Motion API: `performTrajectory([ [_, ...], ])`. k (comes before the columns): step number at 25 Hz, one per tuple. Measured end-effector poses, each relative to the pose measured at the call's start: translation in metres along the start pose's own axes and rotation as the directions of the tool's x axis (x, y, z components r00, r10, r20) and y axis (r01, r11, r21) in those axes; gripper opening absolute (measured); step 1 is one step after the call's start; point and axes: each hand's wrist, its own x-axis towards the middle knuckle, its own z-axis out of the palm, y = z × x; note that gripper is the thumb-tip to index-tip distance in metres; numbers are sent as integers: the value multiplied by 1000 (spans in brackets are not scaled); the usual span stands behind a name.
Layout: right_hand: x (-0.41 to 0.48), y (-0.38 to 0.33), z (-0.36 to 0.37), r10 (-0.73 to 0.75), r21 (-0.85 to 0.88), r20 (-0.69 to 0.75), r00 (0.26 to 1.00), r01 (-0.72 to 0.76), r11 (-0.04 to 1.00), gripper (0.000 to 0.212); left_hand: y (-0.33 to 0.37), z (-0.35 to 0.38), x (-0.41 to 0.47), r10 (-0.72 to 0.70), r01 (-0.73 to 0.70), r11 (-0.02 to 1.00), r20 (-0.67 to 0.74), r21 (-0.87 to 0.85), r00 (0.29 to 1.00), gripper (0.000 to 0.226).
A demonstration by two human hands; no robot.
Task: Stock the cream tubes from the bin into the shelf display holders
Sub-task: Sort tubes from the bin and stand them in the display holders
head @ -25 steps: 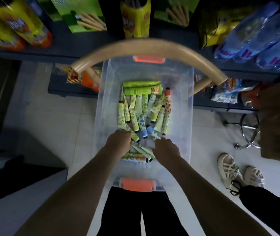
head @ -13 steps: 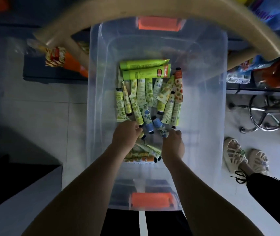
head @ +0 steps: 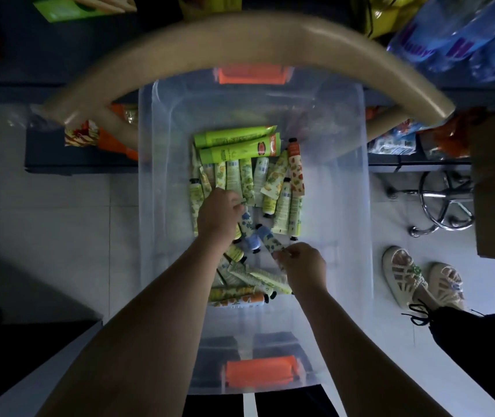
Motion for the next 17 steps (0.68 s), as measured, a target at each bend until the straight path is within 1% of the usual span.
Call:
performTrajectory([
  [4,-5,-12,-6,75,172,-37,996,-68,983,10,-6,6,20,35,-49,984,88,169,996,35],
  [5,-4,-14,-6,108,242,-37,994,-96,965,8,-8,7,22,47,-66,978,101,198,994,36],
  [6,-4,-15,-5,149,337,-25,989,-132,932,7,-10,9,23,58,-82,971,108,225,992,35],
  [8,-6,-15,-3,212,523,30,977,-196,830,5,-15,13,23,91,-125,943,121,309,988,35],
  [9,-7,-14,-2,219,561,44,975,-206,802,4,-17,15,21,111,-148,922,124,358,986,36],
  [12,-9,-8,2,203,515,-6,979,-171,840,6,-20,19,20,176,-199,872,94,447,980,44],
  [15,-9,-3,4,204,489,-41,978,-159,858,7,-21,20,20,220,-227,877,68,424,973,46],
  [17,-8,-3,6,204,467,-53,978,-157,870,9,-21,22,19,211,-212,886,49,412,976,47],
])
